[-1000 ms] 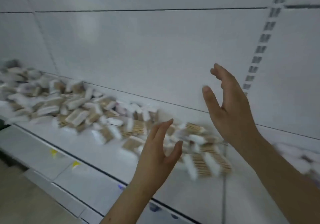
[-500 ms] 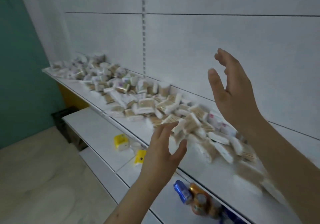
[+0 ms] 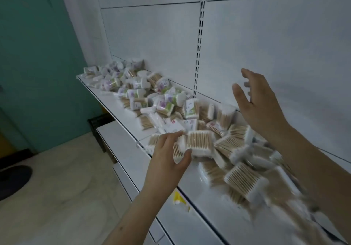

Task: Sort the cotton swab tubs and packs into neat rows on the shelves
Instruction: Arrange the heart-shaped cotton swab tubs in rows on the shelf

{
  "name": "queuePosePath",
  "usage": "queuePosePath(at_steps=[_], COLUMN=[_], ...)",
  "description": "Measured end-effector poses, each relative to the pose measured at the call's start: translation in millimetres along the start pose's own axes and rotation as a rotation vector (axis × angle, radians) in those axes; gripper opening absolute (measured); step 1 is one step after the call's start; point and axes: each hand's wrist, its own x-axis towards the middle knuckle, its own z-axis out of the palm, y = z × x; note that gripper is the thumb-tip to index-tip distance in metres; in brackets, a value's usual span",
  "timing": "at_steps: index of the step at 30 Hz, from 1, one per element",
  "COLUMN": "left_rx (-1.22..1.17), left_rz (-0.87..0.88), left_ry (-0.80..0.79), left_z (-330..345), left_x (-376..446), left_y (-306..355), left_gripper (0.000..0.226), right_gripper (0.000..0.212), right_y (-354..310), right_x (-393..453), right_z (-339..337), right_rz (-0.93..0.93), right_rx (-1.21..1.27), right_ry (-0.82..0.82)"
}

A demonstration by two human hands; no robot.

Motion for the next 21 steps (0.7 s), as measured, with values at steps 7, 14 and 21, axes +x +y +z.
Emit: queuePosePath(at_steps=[7, 14, 21], left_rx=[0.057, 0.163, 0.277], left_rz=[-0.138, 0.091, 0.206], left_ry=[0.091, -0.068, -0.290], left_z=[0, 32, 70], left_x=[75, 142, 186], left_y=[-52, -57, -56], left_gripper=[0.046, 0.055, 0.092], right_gripper=[0.057, 0.050, 0.044], right_y=[19, 31, 24], right_x=[31, 19, 11], right_z=[49, 71, 70], right_rz=[0.172, 0.093, 0.154], right_rx=[-0.387, -0.705, -0.551], right_ry=[-0.098, -0.272, -0.337])
